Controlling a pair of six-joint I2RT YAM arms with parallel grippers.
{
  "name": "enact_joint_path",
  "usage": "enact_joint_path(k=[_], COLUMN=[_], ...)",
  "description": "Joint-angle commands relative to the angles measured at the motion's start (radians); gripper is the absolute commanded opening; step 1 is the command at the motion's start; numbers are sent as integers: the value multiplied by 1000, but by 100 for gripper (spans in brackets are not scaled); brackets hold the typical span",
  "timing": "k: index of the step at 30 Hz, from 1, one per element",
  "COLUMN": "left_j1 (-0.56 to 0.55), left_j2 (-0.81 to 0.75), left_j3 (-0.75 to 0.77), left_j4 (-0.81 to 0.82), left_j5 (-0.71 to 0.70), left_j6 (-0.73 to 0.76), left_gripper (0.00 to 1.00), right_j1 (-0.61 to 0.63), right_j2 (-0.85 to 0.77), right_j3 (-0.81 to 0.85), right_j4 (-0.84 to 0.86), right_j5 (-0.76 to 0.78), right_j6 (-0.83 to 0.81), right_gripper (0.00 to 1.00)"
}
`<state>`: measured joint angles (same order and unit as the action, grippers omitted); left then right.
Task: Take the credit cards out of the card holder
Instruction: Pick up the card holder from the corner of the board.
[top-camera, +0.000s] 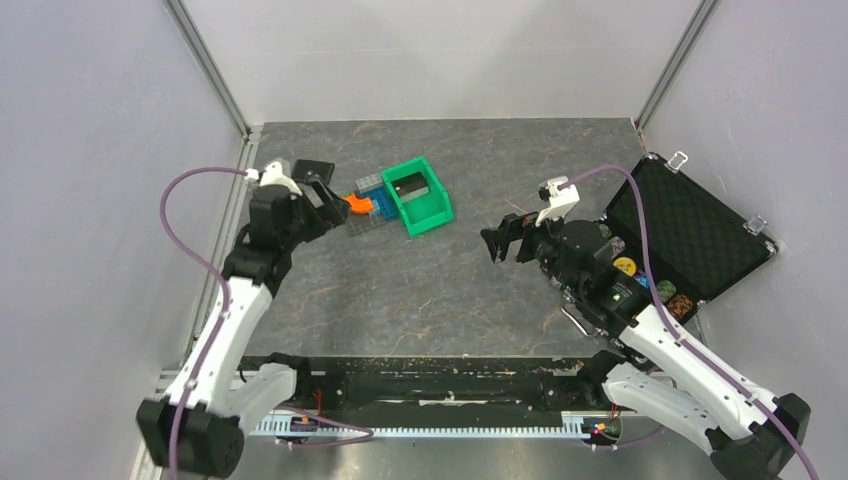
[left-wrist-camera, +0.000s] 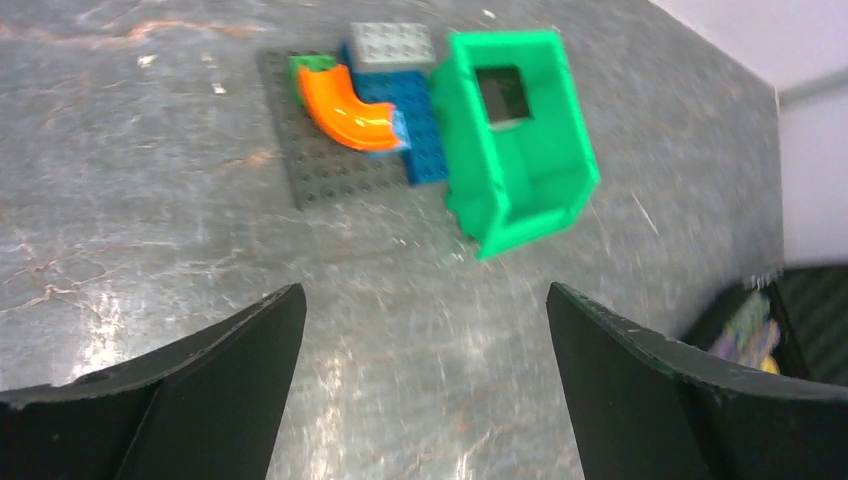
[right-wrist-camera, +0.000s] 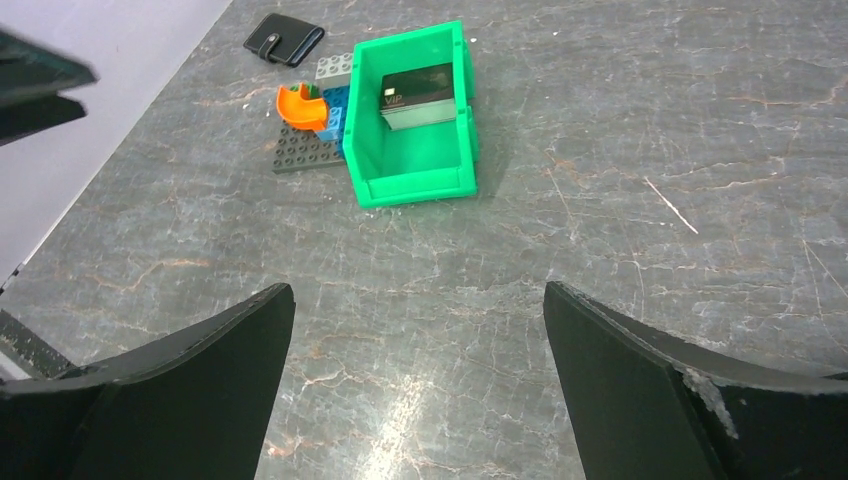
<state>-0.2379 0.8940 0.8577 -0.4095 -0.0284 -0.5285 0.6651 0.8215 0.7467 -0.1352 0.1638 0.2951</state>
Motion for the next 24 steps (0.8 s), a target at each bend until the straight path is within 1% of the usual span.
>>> enact_joint_path(k=[1, 2, 4, 6, 8, 11, 15, 18, 20, 24], left_j1=[205, 232, 280, 315, 342, 349, 361, 367, 368, 373], left_j2=[158, 196, 274, 375, 473, 588, 760, 858, 908, 1013], left_j3=[22, 14, 7, 22, 55, 117, 205, 255, 281, 351], left_j4=[117, 182, 279, 372, 405, 456, 474, 497, 505, 520], left_j5=[159, 170, 136, 137, 128, 74, 46, 33, -15, -16], left_j6=[-252, -285, -334, -382, -427, -445, -446, -433, -430, -430], left_gripper=[94, 93, 88, 78, 73, 72, 65, 63, 63, 62], right_j1=[-1, -1, 0, -1, -1, -1, -1, -1, -1, -1], right_j2=[-18, -18, -14, -7, 2, 9, 30, 49, 62, 98], right_j3=[-1, -3, -2, 4, 12, 17, 25, 26, 22, 19], right_j4=[56, 54, 50, 42, 33, 32, 34, 37, 43, 50], right_j5=[-52, -57, -62, -69, -73, -72, -78, -81, -78, -67], right_j6=[-24, -29, -30, -29, -29, -28, -29, -36, -43, -60], right_gripper=[98, 98, 98, 99, 99, 99, 99, 99, 99, 99])
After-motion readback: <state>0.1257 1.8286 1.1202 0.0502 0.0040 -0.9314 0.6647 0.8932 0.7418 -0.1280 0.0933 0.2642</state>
